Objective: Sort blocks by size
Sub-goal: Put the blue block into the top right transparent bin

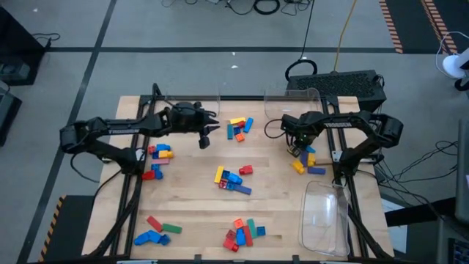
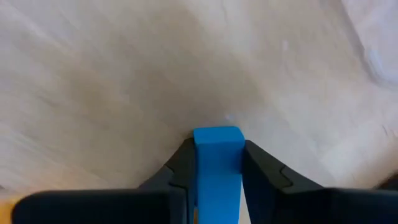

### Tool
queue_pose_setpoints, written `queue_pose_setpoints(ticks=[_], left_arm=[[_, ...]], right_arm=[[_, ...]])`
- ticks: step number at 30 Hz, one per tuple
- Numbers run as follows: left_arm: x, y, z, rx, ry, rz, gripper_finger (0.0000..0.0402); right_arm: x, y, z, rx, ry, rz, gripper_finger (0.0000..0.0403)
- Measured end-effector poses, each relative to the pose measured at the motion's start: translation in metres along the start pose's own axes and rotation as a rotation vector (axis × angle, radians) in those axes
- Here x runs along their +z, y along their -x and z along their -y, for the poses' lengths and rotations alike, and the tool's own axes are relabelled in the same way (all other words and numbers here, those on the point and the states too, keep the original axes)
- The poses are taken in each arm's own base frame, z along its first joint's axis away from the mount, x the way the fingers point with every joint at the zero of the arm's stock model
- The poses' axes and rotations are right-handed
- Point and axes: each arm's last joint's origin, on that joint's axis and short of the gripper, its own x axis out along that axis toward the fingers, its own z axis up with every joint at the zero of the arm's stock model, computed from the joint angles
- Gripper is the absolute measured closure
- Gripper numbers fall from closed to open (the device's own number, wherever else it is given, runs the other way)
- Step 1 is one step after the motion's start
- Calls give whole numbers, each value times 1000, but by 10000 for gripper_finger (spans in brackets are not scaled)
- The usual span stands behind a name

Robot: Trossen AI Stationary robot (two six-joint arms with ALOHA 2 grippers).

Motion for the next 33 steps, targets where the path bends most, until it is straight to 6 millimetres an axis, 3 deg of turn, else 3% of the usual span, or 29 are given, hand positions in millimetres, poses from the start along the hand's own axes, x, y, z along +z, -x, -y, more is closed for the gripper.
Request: queue_pose_setpoints(ticks=[9, 19, 25, 33], left_arm=[[-9, -27, -2, -2, -124, -28, 317], [0, -26, -4, 19, -128, 49, 317], [1, -26, -5, 49, -128, 55, 317], [3, -26, -5, 53, -131, 75, 317]], right_arm=[[23, 55, -8, 114, -3, 183, 326], [49, 108, 0, 177, -34, 353, 325], [62, 115, 30, 140, -186, 425, 325], [71, 103, 73, 87, -464, 401, 325]])
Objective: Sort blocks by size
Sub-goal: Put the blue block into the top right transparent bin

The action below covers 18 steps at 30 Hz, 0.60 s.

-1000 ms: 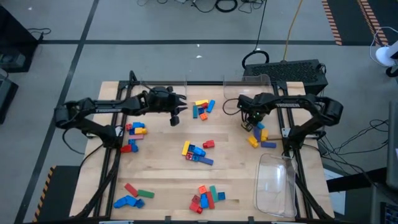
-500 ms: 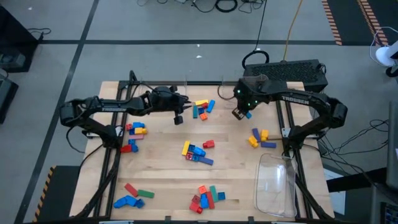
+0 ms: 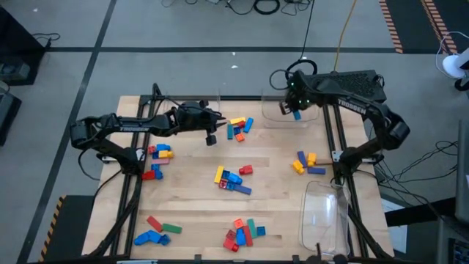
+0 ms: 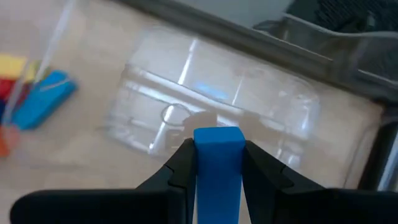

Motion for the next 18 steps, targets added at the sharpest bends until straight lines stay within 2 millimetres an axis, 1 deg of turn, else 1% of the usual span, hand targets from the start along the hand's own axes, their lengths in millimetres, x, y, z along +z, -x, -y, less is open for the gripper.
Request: queue_pose_setpoints(ticks=[4, 8, 10, 13, 15, 18], left_arm=[[1, 0, 0, 2, -7, 6, 317], [3, 0, -1, 11, -9, 31, 317], [3, 0, -1, 11, -9, 31, 317], [4, 0, -1, 13, -10, 37, 317], [4, 0, -1, 16, -29, 44, 317], [5, 0, -2, 18, -36, 51, 317]], right_arm=[[9, -14, 10, -11, -102, -11, 325], [14, -26, 11, 27, -134, -30, 325], [18, -28, 9, 22, -133, -37, 325], [27, -27, 6, 15, -132, -45, 325], [35, -27, 3, 5, -131, -53, 325], [49, -33, -4, -14, -125, -88, 325]])
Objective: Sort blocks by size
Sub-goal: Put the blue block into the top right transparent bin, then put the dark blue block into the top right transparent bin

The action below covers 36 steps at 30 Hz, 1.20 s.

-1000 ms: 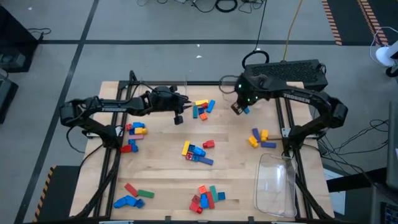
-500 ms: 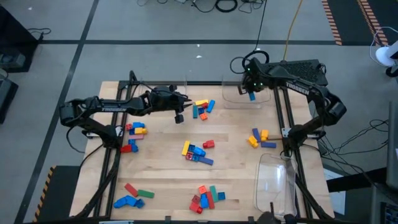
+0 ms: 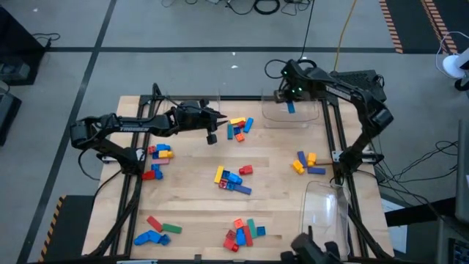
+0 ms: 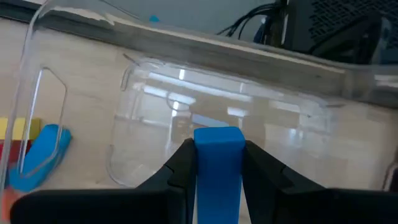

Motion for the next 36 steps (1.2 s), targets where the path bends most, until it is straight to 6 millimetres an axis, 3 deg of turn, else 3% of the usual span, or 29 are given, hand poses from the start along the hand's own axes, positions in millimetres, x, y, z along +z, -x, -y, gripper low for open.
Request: queue_pose_setpoints(ticks=[10, 14, 26, 30, 36], left_arm=[[-1, 0, 0, -3, 2, -9, 317], [-2, 0, 1, -7, 3, -19, 317], [-2, 0, 1, -7, 3, -21, 317], [0, 0, 0, 1, 1, 2, 317], [3, 0, -1, 14, 1, 35, 317]], right_arm=[[26, -40, -23, -47, 21, -111, 319], [28, -44, -24, -52, 46, -116, 304], [27, -45, -25, -52, 121, -122, 208], [22, -34, -24, -62, 166, -150, 204], [6, 11, -23, -61, 228, -159, 216]])
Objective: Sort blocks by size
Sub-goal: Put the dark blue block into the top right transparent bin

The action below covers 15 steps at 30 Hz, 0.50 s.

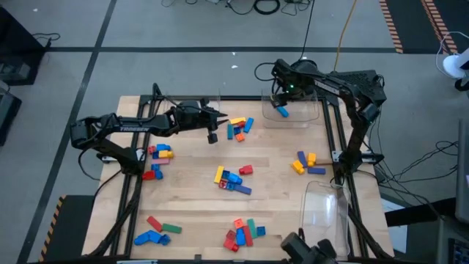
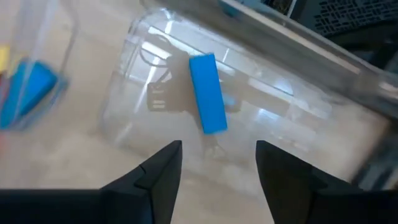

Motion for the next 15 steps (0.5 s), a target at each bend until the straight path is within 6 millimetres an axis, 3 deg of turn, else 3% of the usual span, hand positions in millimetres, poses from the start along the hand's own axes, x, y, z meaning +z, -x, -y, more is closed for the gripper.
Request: queue_pose_setpoints(ticks=[8, 15], left_arm=[[0, 0, 3, -10, 5, -3, 317], [1, 0, 9, -34, -2, -14, 317]], right_arm=[[-43, 54, 0, -12, 58, -42, 232], [-85, 71, -12, -103, 182, -117, 240]])
